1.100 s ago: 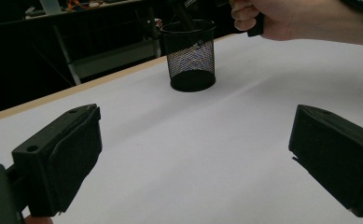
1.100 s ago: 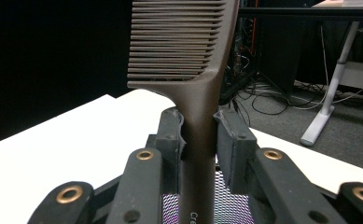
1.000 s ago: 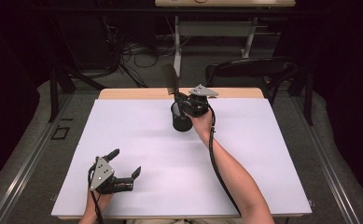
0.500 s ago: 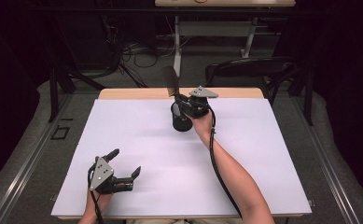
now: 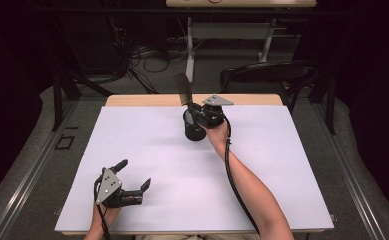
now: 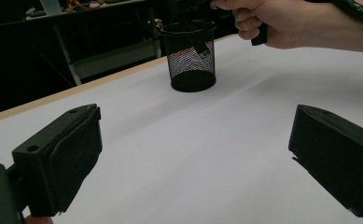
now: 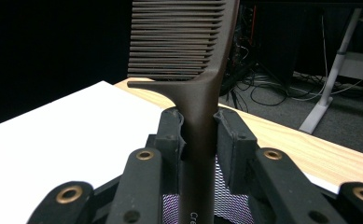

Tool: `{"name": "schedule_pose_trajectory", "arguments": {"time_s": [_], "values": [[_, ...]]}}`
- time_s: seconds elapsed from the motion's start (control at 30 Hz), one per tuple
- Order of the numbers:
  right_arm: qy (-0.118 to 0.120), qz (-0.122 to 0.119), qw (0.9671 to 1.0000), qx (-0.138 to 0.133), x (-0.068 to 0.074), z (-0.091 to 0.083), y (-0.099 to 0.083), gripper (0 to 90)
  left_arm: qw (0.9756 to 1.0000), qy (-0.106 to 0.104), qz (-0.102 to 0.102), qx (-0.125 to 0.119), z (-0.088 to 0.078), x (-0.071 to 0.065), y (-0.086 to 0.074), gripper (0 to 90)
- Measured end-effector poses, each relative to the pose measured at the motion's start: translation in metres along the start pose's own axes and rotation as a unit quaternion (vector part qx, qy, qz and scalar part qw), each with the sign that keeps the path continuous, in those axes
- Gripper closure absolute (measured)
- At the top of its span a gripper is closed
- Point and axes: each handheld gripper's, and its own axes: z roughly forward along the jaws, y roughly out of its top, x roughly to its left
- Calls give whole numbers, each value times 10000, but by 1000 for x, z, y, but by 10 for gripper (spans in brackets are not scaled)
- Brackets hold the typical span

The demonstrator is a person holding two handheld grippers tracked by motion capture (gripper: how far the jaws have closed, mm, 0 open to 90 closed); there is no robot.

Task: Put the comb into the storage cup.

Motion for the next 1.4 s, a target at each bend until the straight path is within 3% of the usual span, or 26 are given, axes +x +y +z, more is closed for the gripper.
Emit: {"name": "schedule_pose_trajectory", "arguments": {"time_s": [0.87, 0.97, 1.1, 1.4], "values": [[-65, -97, 9996, 275, -1, 0, -10, 717, 10000, 2, 2, 3, 0, 0, 0, 27], [-79, -118, 9993, 348, -1, -1, -11, 656, 10000, 1, 1, 1, 0, 0, 0, 27], [-70, -89, 9990, 437, -1, -3, -10, 501, 10000, 10, -13, -4, 0, 0, 0, 28], [-60, -94, 9976, 683, 0, -11, -5, 389, 10000, 0, 3, 1, 0, 0, 0, 28]]}}
